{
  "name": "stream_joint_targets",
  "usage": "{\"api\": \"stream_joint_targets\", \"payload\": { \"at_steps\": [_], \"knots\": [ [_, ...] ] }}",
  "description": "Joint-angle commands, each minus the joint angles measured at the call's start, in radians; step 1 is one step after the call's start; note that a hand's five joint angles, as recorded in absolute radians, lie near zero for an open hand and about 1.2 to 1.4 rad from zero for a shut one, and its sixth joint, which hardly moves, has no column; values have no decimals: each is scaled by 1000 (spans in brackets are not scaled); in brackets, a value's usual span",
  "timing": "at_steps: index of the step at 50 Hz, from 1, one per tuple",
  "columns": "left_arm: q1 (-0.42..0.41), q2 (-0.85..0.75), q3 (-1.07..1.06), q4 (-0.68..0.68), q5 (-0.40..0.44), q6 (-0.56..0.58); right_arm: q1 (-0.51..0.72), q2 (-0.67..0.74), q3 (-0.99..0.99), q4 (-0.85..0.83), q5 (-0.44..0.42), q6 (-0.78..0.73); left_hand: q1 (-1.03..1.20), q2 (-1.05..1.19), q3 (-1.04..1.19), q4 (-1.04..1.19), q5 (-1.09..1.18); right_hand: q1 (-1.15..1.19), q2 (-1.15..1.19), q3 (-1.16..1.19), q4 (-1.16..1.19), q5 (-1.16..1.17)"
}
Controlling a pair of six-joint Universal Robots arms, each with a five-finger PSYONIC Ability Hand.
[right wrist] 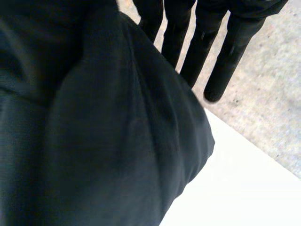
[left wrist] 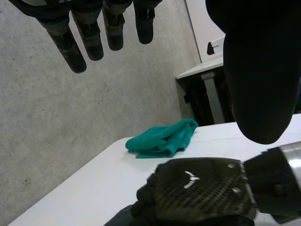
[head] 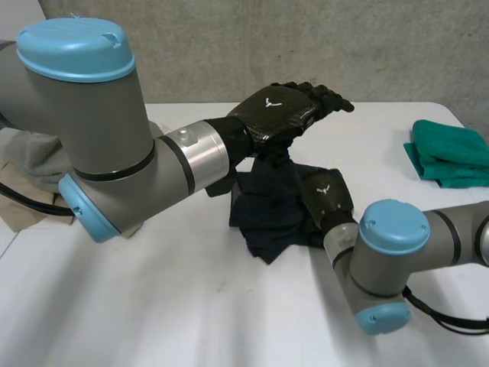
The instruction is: Fold the laundry.
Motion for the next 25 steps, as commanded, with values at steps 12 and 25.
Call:
{"api": "stream_joint_targets", "payload": {
  "at_steps": [12,25],
  "knots": [
    [7,40,19,12,-30,-2,-153,-39,-264,-6,-154,13,10,-13,-14,-6,-28,579,491,502,520,611],
    [4,97,18,93,-53,-20,-542,77,-604,-79,-367,123,4,-19,-20,-12,-34,579,491,502,520,611]
  ]
}}
